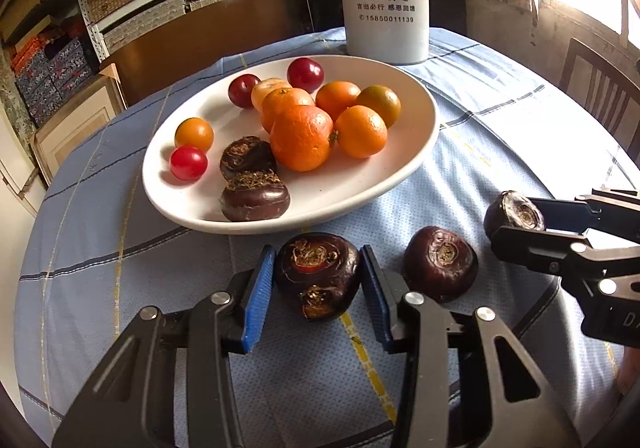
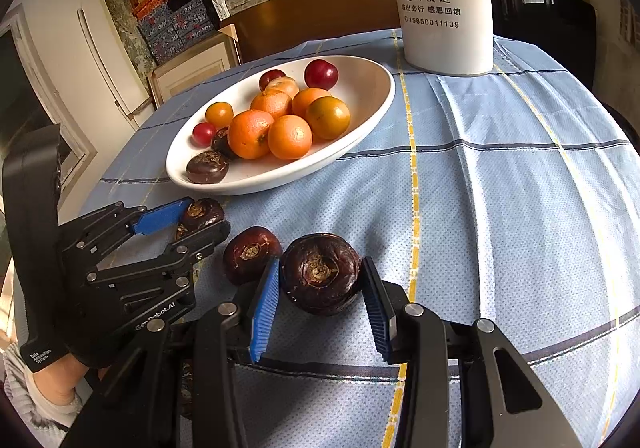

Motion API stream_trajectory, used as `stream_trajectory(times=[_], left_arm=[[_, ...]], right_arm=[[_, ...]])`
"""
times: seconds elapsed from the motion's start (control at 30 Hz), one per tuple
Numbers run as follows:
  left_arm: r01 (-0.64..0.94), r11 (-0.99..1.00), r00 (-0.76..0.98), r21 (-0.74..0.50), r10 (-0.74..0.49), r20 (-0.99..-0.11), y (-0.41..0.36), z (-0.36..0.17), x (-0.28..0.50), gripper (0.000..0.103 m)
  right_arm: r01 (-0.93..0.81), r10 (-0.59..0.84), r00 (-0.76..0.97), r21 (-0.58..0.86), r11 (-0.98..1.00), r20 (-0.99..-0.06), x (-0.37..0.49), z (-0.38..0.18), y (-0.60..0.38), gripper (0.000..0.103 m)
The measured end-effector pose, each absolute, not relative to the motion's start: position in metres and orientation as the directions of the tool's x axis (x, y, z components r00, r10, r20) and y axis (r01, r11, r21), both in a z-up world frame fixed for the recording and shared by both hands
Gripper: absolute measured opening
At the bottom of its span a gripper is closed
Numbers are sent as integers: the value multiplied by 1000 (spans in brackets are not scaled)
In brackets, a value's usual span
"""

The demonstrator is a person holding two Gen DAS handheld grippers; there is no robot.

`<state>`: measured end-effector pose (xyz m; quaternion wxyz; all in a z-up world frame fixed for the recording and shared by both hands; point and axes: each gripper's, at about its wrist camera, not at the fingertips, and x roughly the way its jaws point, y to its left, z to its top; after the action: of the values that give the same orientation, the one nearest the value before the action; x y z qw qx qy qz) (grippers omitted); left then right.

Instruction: Organize fruits

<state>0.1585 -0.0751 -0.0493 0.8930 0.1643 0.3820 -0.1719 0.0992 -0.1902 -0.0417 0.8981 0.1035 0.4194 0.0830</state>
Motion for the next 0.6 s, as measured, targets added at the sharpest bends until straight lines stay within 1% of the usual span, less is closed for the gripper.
stream_trajectory(times=[0.27,0.6], left_arm=[[411,885,698,218,-151,-700,-74,-44,144,42],[383,894,729,234,-138,-670,-64,-37,130,42]], right_arm=[[-66,240,638,259,964,-732,98,-40,-190,41],[-82,252,644,263,961,-722,93,-36,-189,41]])
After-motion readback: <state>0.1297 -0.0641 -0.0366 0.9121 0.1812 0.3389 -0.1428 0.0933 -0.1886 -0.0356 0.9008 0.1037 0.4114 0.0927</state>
